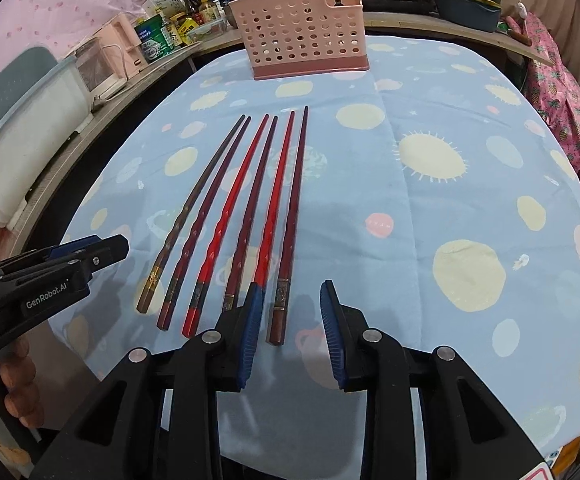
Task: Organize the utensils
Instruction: 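Move both open tools back over the dark-red chopstick row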
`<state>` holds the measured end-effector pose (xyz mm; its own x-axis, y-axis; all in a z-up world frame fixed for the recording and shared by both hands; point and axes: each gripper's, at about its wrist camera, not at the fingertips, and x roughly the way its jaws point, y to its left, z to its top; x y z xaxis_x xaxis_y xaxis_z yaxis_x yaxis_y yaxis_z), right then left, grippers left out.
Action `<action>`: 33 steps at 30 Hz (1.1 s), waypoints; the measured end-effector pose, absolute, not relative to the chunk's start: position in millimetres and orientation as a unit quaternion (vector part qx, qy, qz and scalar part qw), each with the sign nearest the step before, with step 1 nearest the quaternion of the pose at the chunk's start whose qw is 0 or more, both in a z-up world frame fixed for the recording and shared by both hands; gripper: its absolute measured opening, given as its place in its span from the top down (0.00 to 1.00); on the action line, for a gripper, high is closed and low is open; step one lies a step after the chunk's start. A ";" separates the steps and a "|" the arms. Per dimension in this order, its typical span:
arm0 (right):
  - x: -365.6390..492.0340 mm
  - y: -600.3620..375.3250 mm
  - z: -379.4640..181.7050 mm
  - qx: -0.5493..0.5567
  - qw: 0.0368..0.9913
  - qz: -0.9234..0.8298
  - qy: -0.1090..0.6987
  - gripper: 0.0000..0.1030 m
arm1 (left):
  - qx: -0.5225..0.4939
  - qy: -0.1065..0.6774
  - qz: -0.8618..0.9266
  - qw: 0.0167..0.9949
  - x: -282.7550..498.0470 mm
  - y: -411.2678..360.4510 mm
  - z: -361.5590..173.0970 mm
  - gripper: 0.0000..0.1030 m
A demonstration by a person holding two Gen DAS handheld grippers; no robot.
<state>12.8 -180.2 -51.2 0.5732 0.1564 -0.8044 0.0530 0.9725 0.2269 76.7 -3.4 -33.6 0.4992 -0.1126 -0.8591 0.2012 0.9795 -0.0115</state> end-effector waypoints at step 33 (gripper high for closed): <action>14.9 -170.7 -66.7 0.093 0.874 0.029 0.476 0.88 | 0.059 0.511 -0.112 0.850 67.0 -13.8 -57.6 0.52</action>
<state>14.9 -170.7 -66.7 0.5460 0.1382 -0.8263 0.0383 0.9812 0.1894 67.0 -13.8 -57.6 0.4526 -0.1304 -0.8821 0.2510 0.9679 -0.0143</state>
